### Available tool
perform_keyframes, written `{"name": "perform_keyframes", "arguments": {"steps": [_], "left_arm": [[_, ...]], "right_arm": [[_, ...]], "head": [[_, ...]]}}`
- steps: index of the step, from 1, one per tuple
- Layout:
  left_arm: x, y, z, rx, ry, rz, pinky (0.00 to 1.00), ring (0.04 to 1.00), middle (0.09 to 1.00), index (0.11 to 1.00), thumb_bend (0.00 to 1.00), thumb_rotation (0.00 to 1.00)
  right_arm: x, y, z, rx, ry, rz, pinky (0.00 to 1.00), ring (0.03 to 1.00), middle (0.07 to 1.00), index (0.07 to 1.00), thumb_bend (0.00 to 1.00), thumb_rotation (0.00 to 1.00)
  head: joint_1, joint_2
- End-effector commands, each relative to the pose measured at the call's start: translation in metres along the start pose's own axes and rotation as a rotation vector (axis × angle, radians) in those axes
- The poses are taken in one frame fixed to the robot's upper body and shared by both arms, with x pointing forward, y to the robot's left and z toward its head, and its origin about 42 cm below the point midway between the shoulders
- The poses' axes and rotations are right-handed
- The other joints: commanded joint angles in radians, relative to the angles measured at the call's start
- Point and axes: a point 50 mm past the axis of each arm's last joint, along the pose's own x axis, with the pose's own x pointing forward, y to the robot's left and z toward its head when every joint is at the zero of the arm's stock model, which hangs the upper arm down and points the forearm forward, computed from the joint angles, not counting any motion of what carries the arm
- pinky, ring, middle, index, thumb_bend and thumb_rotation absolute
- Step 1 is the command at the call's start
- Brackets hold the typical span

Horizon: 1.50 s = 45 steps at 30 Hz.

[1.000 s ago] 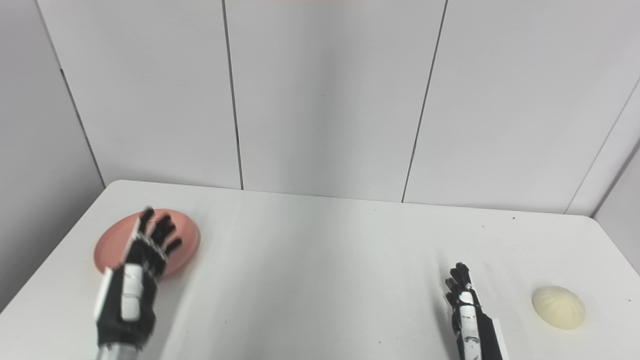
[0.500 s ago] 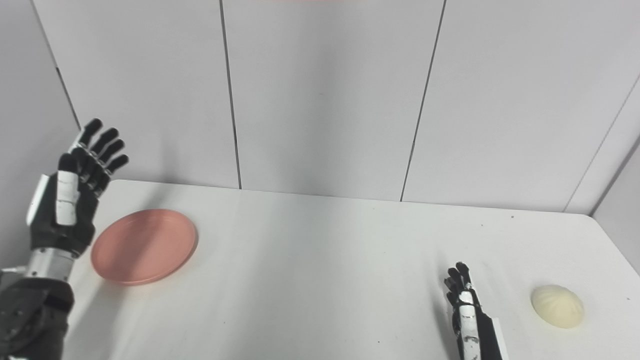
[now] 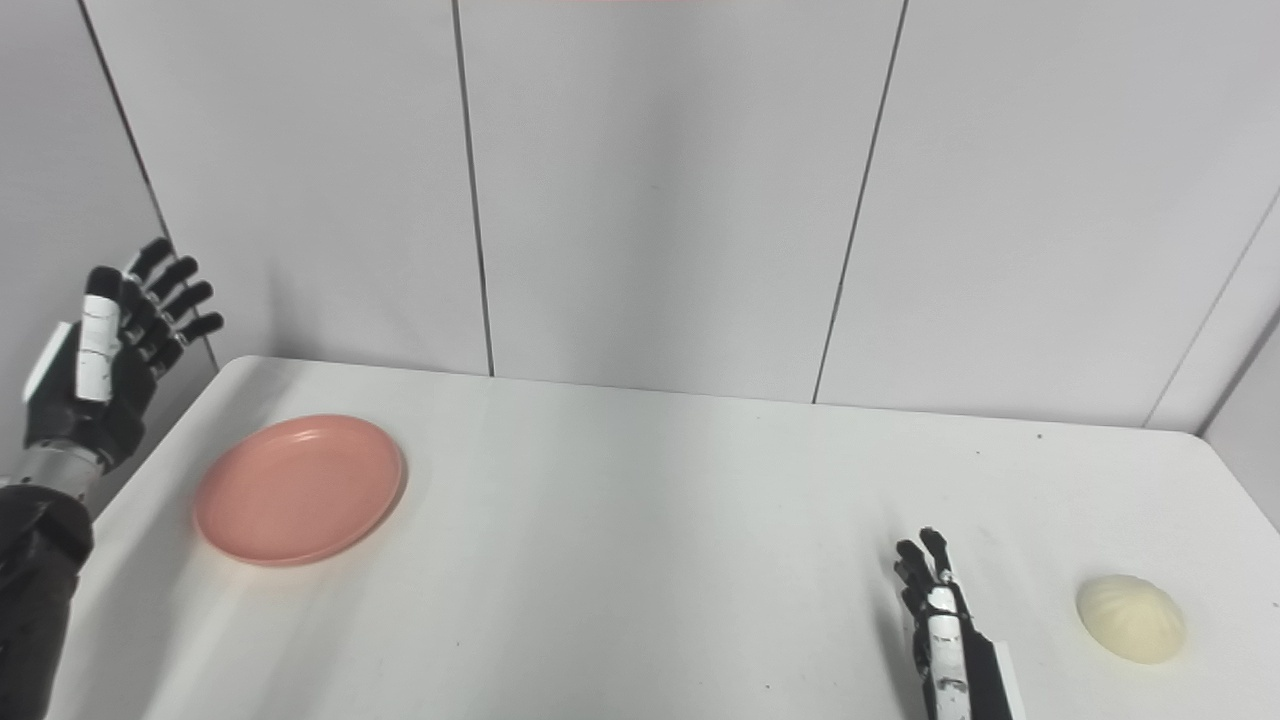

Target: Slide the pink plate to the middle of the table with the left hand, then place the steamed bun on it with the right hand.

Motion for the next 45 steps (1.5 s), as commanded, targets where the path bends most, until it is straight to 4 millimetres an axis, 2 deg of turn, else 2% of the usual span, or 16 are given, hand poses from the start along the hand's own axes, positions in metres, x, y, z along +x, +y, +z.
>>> {"name": "perform_keyframes", "arguments": {"steps": [1,5,7,12,16,26,30,34,38,45], "left_arm": [[0.018,0.012,0.031,0.035,-0.103,-0.001,0.80,0.901,0.940,0.952,1.00,0.90],[0.025,0.022,0.007,-0.008,-0.038,0.053,0.82,0.907,0.937,0.955,1.00,0.87],[0.027,0.025,-0.002,-0.012,-0.015,0.070,0.79,0.890,0.926,0.950,0.99,0.86],[0.032,0.031,-0.026,-0.015,0.048,0.103,0.76,0.885,0.941,0.963,0.97,0.89],[0.035,0.039,-0.048,-0.010,0.094,0.152,0.78,0.879,0.944,0.965,1.00,0.89],[0.027,0.050,-0.074,-0.017,0.165,0.219,0.85,0.893,0.919,0.931,0.97,0.87],[0.023,0.047,-0.083,-0.037,0.184,0.212,0.86,0.898,0.907,0.929,0.99,0.83],[0.021,0.040,-0.087,-0.021,0.186,0.194,0.83,0.873,0.898,0.922,1.00,0.84],[0.022,0.024,-0.085,-0.049,0.165,0.154,0.82,0.887,0.893,0.925,0.95,0.85],[0.016,-0.003,-0.082,-0.124,0.150,0.049,0.80,0.890,0.902,0.944,0.98,0.84]], "right_arm": [[-0.010,0.003,-0.010,0.013,0.039,-0.006,1.00,0.944,0.926,0.961,0.73,1.00],[-0.011,0.003,-0.010,0.015,0.037,-0.006,1.00,0.939,0.919,0.958,0.72,1.00],[-0.012,0.003,-0.009,0.013,0.035,-0.005,1.00,0.937,0.916,0.956,0.71,1.00],[-0.014,0.003,-0.008,0.009,0.033,-0.010,0.99,0.930,0.914,0.950,0.72,1.00],[-0.015,0.002,-0.008,0.013,0.036,-0.012,1.00,0.931,0.917,0.949,0.73,1.00],[-0.015,0.001,-0.007,0.006,0.044,-0.009,1.00,0.931,0.920,0.952,0.75,1.00],[-0.015,0.003,-0.006,-0.001,0.037,-0.009,0.98,0.910,0.905,0.941,0.75,1.00],[-0.016,0.003,-0.005,0.003,0.038,-0.011,0.98,0.912,0.907,0.945,0.75,1.00],[-0.016,0.004,-0.005,0.005,0.035,-0.011,0.98,0.912,0.907,0.950,0.74,1.00],[-0.015,0.007,-0.004,0.001,0.035,-0.014,0.95,0.897,0.897,0.941,0.76,1.00]], "head": [[0.000,0.003],[-0.005,0.010],[-0.008,0.014],[-0.012,0.021],[-0.013,0.026],[-0.015,0.032],[-0.020,0.035],[-0.026,0.042],[-0.032,0.043],[-0.038,0.048]]}}
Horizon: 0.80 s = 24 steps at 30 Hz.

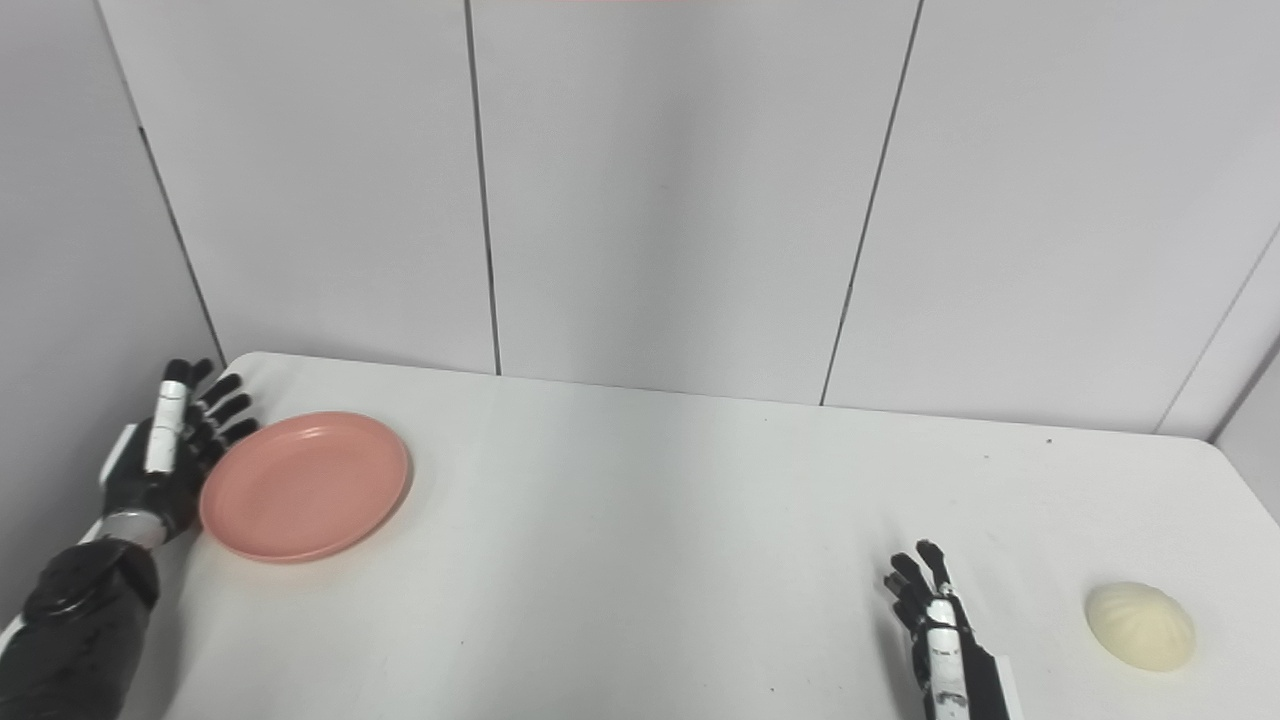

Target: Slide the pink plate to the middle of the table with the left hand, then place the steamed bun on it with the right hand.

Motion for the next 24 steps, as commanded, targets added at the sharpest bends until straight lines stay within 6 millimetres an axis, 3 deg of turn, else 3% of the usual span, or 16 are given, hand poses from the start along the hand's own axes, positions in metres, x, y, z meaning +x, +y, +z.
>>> {"name": "perform_keyframes", "arguments": {"steps": [1,10,14,24], "left_arm": [[0.006,-0.005,0.024,-0.013,-0.061,-0.053,0.79,0.892,0.903,0.949,0.99,0.84],[-0.004,-0.026,0.019,-0.034,-0.046,-0.128,0.78,0.884,0.887,0.961,0.97,0.85],[-0.004,-0.033,0.016,-0.034,-0.031,-0.147,0.84,0.905,0.906,0.978,0.96,0.85],[-0.001,-0.060,0.004,-0.058,-0.002,-0.204,0.77,0.885,0.886,0.951,0.98,0.83]], "right_arm": [[-0.007,0.003,-0.006,0.007,0.027,-0.005,0.95,0.894,0.895,0.939,0.76,1.00],[-0.006,0.003,-0.006,0.001,0.025,-0.006,0.95,0.888,0.890,0.938,0.75,1.00],[-0.006,0.004,-0.006,0.002,0.027,-0.008,0.95,0.892,0.892,0.942,0.74,1.00],[-0.008,0.007,-0.004,0.003,0.029,-0.005,0.95,0.892,0.889,0.939,0.75,1.00]], "head": [[0.000,0.000],[-0.007,0.004],[-0.010,0.007],[-0.017,0.009]]}}
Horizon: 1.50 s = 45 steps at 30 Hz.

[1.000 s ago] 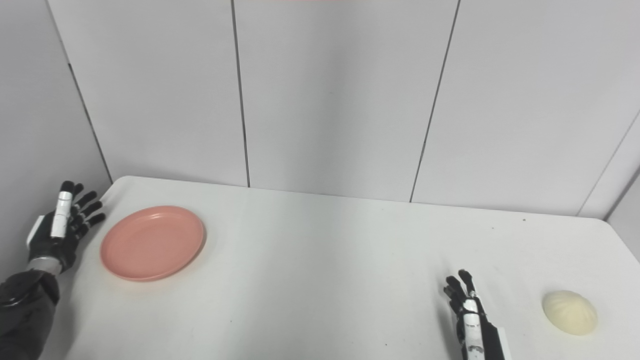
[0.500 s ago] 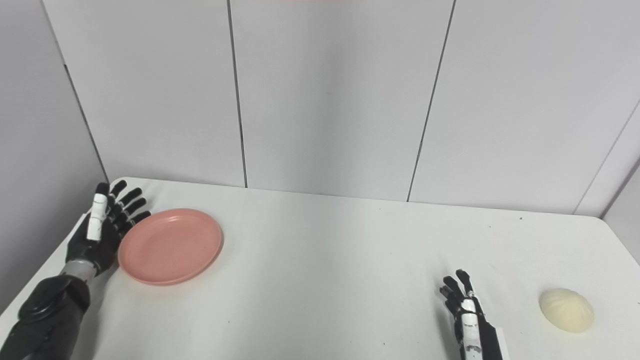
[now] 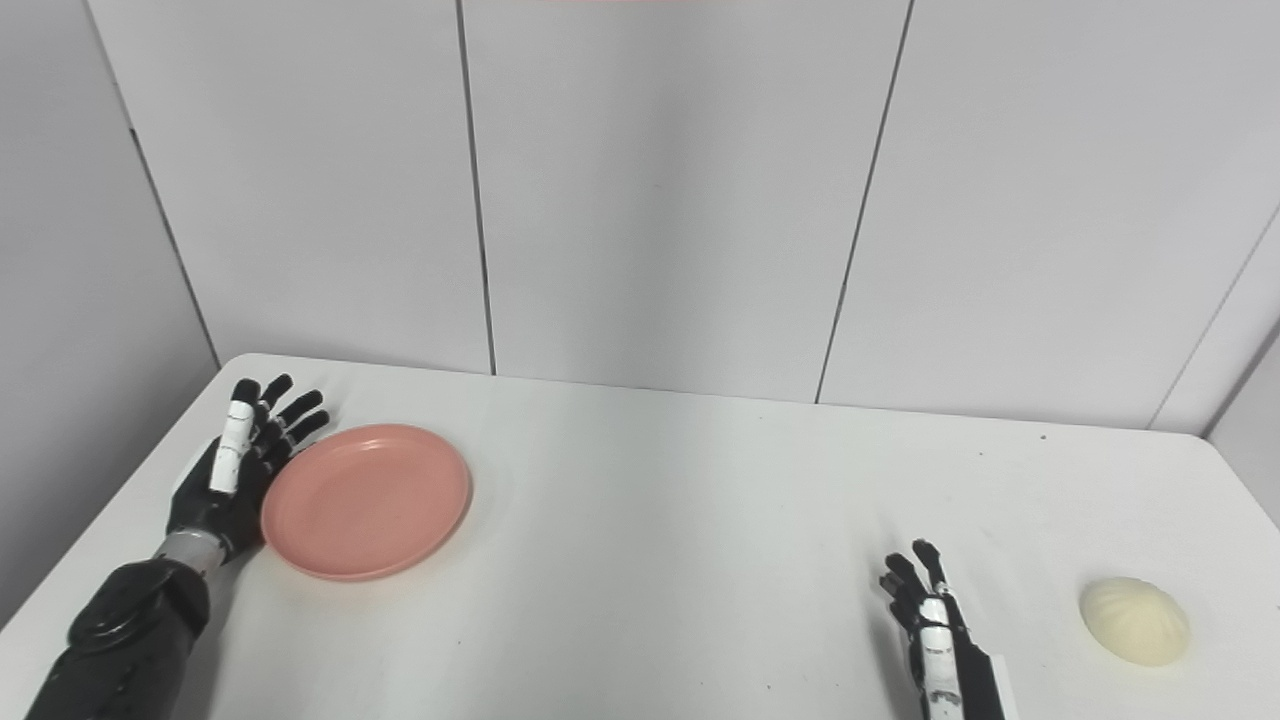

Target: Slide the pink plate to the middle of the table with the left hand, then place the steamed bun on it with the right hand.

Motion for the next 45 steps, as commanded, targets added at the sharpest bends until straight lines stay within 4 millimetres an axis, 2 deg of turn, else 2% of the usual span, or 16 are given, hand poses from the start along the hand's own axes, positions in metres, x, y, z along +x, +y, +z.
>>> {"name": "perform_keyframes", "arguments": {"steps": [1,5,6,10,13,23,31,35,40,45], "left_arm": [[0.016,-0.016,0.017,-0.001,-0.047,-0.055,0.78,0.883,0.882,0.954,0.98,0.84],[0.020,-0.036,0.011,-0.008,-0.035,-0.083,0.79,0.884,0.887,0.957,0.98,0.84],[0.020,-0.041,0.009,-0.008,-0.034,-0.092,0.74,0.878,0.889,0.959,0.98,0.85],[0.022,-0.061,0.000,-0.023,-0.019,-0.120,0.73,0.884,0.890,0.962,0.96,0.85],[0.023,-0.071,-0.007,-0.036,-0.005,-0.135,0.78,0.881,0.892,0.961,0.97,0.85],[0.014,-0.108,-0.042,-0.066,0.083,-0.189,0.80,0.893,0.884,0.954,0.97,0.83],[0.009,-0.137,-0.058,-0.079,0.139,-0.189,0.80,0.880,0.856,0.917,0.96,0.82],[0.005,-0.156,-0.065,-0.086,0.155,-0.205,0.83,0.899,0.878,0.927,0.92,0.84],[0.000,-0.175,-0.075,-0.039,0.177,-0.228,0.82,0.906,0.903,0.930,0.93,0.89],[-0.008,-0.194,-0.078,-0.036,0.172,-0.225,0.82,0.923,0.916,0.941,0.91,0.88]], "right_arm": [[-0.006,0.006,-0.004,0.020,0.024,-0.001,0.95,0.892,0.889,0.939,0.75,0.99],[-0.006,0.007,-0.003,0.027,0.020,-0.004,0.95,0.887,0.886,0.936,0.76,0.98],[-0.006,0.008,-0.003,0.026,0.018,-0.004,0.94,0.880,0.881,0.931,0.77,0.97],[-0.007,0.010,-0.001,0.021,0.014,-0.007,0.94,0.879,0.878,0.932,0.77,0.97],[-0.007,0.011,-0.001,0.021,0.013,-0.010,0.94,0.880,0.879,0.934,0.78,0.96],[-0.007,0.016,0.001,0.037,0.014,-0.014,0.91,0.864,0.873,0.925,0.82,0.93],[-0.007,0.021,0.002,0.039,0.011,-0.011,0.90,0.861,0.872,0.920,0.84,0.92],[-0.007,0.027,0.004,0.044,0.005,-0.012,0.88,0.849,0.865,0.916,0.85,0.92],[-0.008,0.035,0.007,0.043,0.002,-0.012,0.87,0.839,0.860,0.914,0.84,0.92],[-0.009,0.044,0.011,0.035,0.006,-0.014,0.86,0.838,0.857,0.912,0.83,0.92]], "head": [[-0.001,0.001],[-0.007,0.004],[-0.008,0.004],[-0.016,0.008],[-0.019,0.009],[-0.051,0.023],[-0.080,0.035],[-0.109,0.043],[-0.146,0.051],[-0.200,0.063]]}}
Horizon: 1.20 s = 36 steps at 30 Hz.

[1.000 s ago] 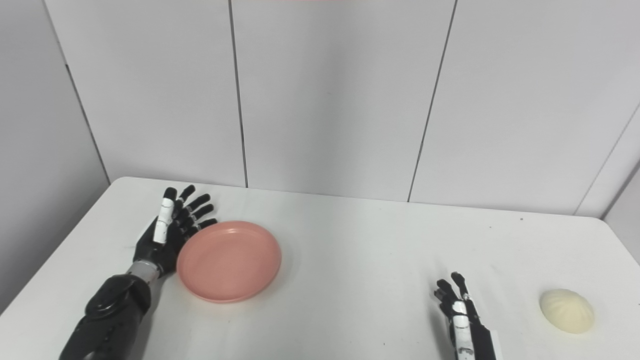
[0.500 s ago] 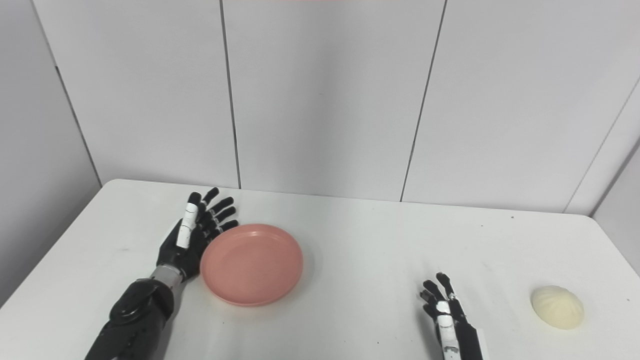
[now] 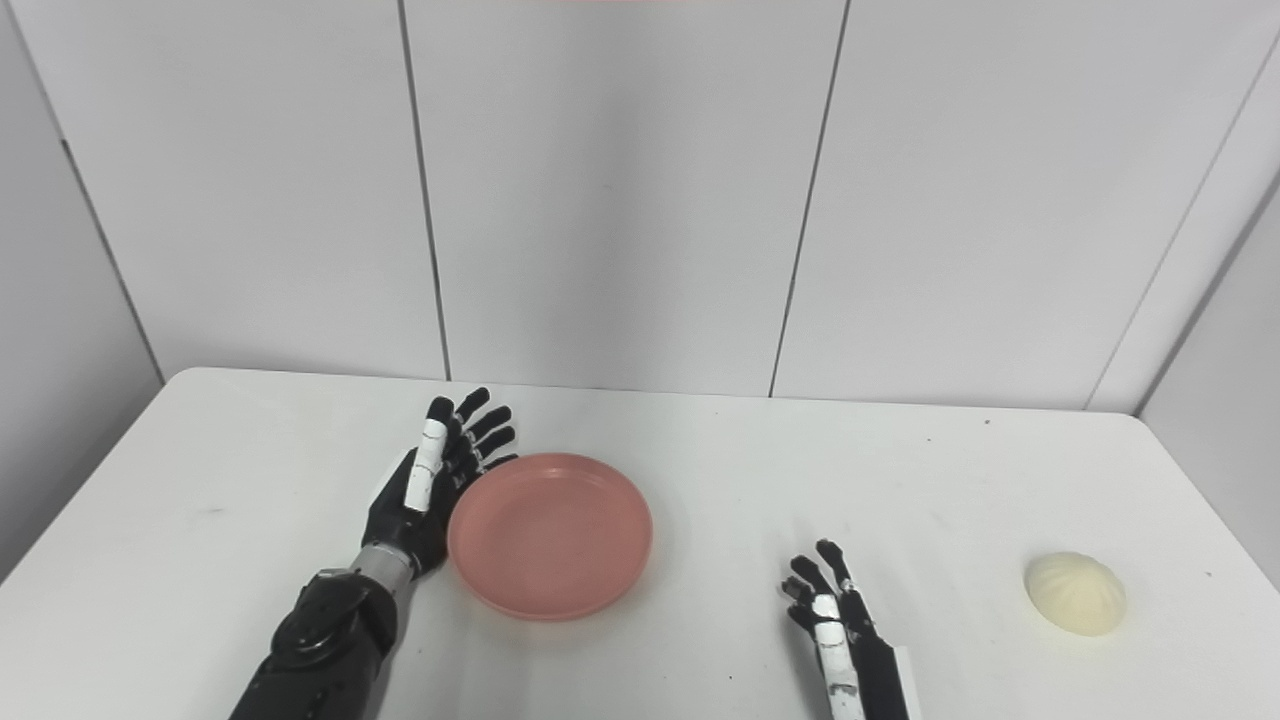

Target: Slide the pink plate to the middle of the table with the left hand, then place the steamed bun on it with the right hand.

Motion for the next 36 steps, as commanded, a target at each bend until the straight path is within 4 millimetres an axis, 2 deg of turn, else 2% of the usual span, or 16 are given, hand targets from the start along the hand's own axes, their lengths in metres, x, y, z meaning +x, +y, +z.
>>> {"name": "perform_keyframes", "arguments": {"steps": [1,4,7,17,21,24,26,28,31,34,36], "left_arm": [[-0.016,-0.003,-0.031,-0.020,0.116,0.040,0.83,0.933,0.921,0.949,0.91,0.88],[-0.018,-0.014,-0.029,-0.030,0.101,0.059,0.86,0.944,0.928,0.956,0.89,0.88],[-0.018,-0.021,-0.026,-0.028,0.089,0.068,0.84,0.933,0.927,0.960,0.90,0.89],[-0.020,-0.026,-0.024,-0.049,0.066,0.059,0.85,0.915,0.924,0.961,0.92,0.89],[-0.020,-0.024,-0.025,-0.050,0.069,0.055,0.83,0.915,0.928,0.978,0.92,0.89],[-0.021,-0.023,-0.026,-0.056,0.073,0.059,0.83,0.920,0.923,0.976,0.92,0.89],[-0.021,-0.022,-0.027,-0.050,0.073,0.055,0.83,0.924,0.927,0.983,0.91,0.90],[-0.020,-0.022,-0.027,-0.058,0.071,0.047,0.84,0.925,0.930,0.988,0.91,0.90],[-0.018,-0.022,-0.028,-0.070,0.071,0.040,0.85,0.921,0.929,0.981,0.90,0.88],[-0.017,-0.022,-0.029,-0.071,0.074,0.035,0.85,0.928,0.931,0.978,0.89,0.88],[-0.015,-0.021,-0.031,-0.072,0.078,0.038,0.87,0.929,0.930,0.976,0.90,0.87]], "right_arm": [[0.002,0.006,0.012,-0.005,-0.036,0.002,0.86,0.840,0.857,0.913,0.82,0.92],[0.002,0.009,0.012,-0.009,-0.035,0.000,0.86,0.839,0.856,0.915,0.81,0.93],[0.002,0.012,0.012,-0.015,-0.036,-0.002,0.85,0.837,0.860,0.912,0.79,0.93],[0.000,0.021,0.016,-0.058,-0.068,0.000,0.85,0.847,0.873,0.925,0.81,0.95],[0.000,0.020,0.020,-0.083,-0.095,-0.008,0.85,0.859,0.881,0.927,0.79,0.96],[0.002,0.014,0.025,-0.200,-0.163,-0.018,0.82,0.856,0.889,0.921,0.75,0.98],[0.006,0.006,0.032,-0.281,-0.223,-0.025,0.82,0.857,0.903,0.921,0.76,0.97],[0.014,-0.006,0.055,-0.405,-0.290,-0.049,0.80,0.852,0.902,0.911,0.82,0.94],[0.020,-0.021,0.097,-0.577,-0.362,-0.073,0.73,0.822,0.891,0.890,0.82,0.87],[0.022,-0.034,0.126,-0.766,-0.370,-0.096,0.69,0.833,0.900,0.848,0.85,0.86],[0.021,-0.045,0.154,-0.978,-0.397,-0.111,0.68,0.852,0.895,0.833,0.86,0.83]], "head": [[0.001,0.000],[-0.028,0.004],[-0.055,0.008],[-0.139,0.012],[-0.151,0.011],[-0.162,0.010],[-0.162,0.010],[-0.179,0.008],[-0.185,0.002],[-0.185,-0.002],[-0.185,-0.005]]}}
